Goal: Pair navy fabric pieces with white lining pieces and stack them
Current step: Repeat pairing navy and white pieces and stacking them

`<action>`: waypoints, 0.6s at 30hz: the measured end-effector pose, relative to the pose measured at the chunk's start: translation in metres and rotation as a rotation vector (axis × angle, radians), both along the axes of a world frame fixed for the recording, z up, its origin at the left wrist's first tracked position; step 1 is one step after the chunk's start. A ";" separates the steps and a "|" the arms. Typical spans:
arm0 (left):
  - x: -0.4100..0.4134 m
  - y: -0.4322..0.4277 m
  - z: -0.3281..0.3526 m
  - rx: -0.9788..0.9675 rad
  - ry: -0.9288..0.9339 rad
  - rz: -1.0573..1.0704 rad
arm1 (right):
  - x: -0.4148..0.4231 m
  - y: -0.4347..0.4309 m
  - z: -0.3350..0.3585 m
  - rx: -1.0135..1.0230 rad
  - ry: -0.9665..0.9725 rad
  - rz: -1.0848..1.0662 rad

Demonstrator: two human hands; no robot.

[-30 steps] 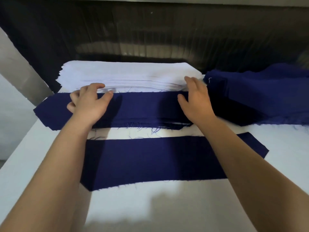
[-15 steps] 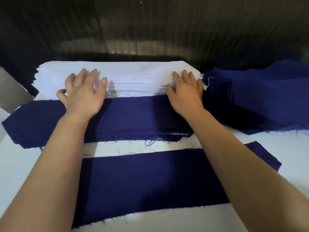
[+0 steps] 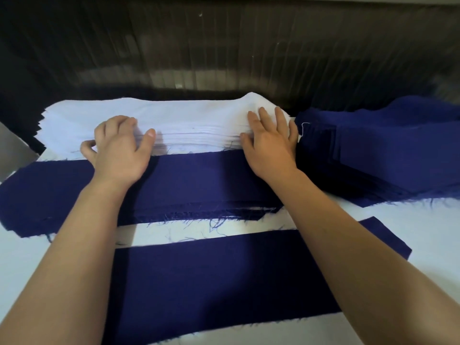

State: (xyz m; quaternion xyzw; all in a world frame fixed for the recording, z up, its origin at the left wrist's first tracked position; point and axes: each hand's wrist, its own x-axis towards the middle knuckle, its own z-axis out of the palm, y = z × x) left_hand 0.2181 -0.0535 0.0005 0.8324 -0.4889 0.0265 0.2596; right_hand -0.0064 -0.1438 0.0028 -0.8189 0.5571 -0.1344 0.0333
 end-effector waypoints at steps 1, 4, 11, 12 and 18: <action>0.000 0.001 0.000 -0.021 -0.008 0.001 | 0.000 0.001 0.000 -0.018 -0.005 -0.005; 0.003 0.002 0.002 -0.105 -0.070 0.012 | 0.000 0.002 0.001 -0.079 -0.053 -0.026; 0.010 0.006 0.001 -0.246 -0.210 0.080 | -0.006 -0.005 0.008 -0.204 -0.075 -0.022; 0.010 0.006 0.000 -0.266 -0.208 0.087 | -0.006 -0.006 0.009 -0.207 -0.061 -0.019; 0.013 0.006 -0.006 -0.282 -0.169 0.098 | -0.005 -0.012 0.013 -0.196 0.034 0.076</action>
